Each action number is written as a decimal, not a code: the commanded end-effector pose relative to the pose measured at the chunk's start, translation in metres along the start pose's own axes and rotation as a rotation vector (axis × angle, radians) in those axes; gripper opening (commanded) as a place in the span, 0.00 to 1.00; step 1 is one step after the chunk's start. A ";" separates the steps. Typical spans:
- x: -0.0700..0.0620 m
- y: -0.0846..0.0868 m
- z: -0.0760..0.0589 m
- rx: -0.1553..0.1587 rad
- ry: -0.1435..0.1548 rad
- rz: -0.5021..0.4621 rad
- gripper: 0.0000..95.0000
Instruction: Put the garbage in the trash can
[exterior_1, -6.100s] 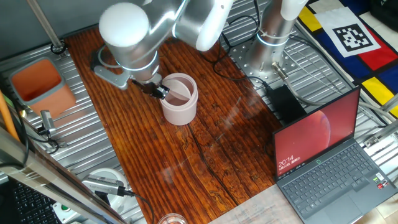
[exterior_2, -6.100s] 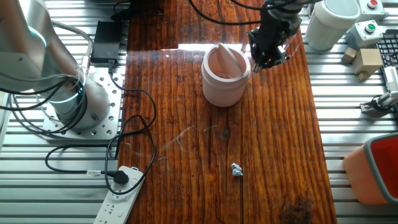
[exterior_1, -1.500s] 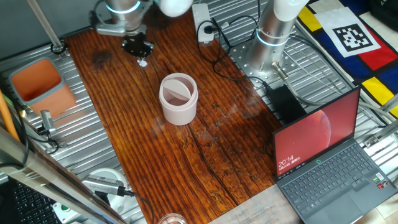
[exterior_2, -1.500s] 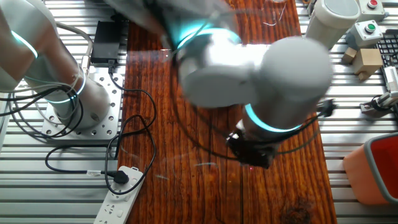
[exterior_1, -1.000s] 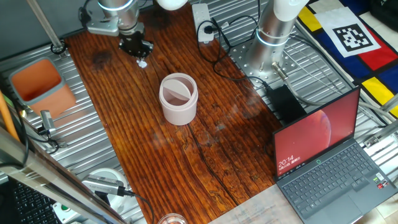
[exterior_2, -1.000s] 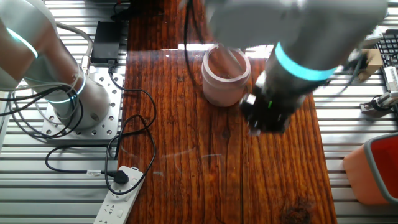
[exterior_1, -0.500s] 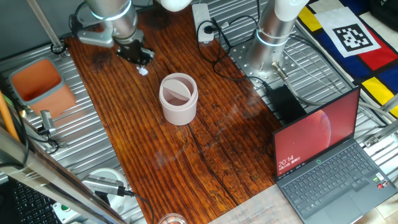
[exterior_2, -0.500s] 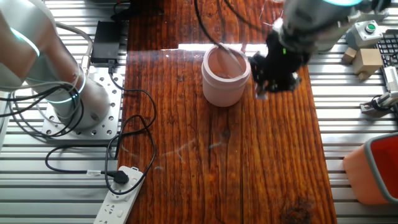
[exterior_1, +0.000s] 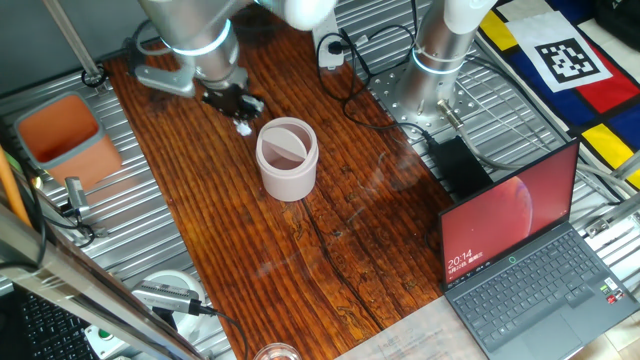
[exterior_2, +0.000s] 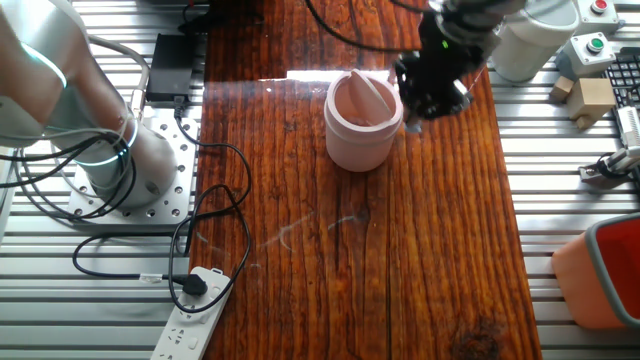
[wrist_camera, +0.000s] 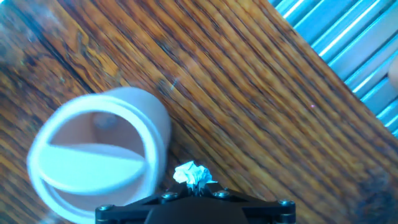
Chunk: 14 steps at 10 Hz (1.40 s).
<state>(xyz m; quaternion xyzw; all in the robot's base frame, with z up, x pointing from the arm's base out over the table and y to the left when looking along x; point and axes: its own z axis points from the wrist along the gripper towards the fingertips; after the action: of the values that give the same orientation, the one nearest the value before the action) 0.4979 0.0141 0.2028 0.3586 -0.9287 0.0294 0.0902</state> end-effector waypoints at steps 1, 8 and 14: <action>-0.007 0.018 -0.001 0.002 -0.008 0.038 0.00; -0.025 0.054 0.019 -0.024 -0.020 0.115 0.00; -0.019 0.061 0.046 -0.054 -0.038 0.096 0.00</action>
<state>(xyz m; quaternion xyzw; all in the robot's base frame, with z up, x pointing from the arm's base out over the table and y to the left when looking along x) 0.4625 0.0665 0.1530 0.3115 -0.9468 0.0011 0.0806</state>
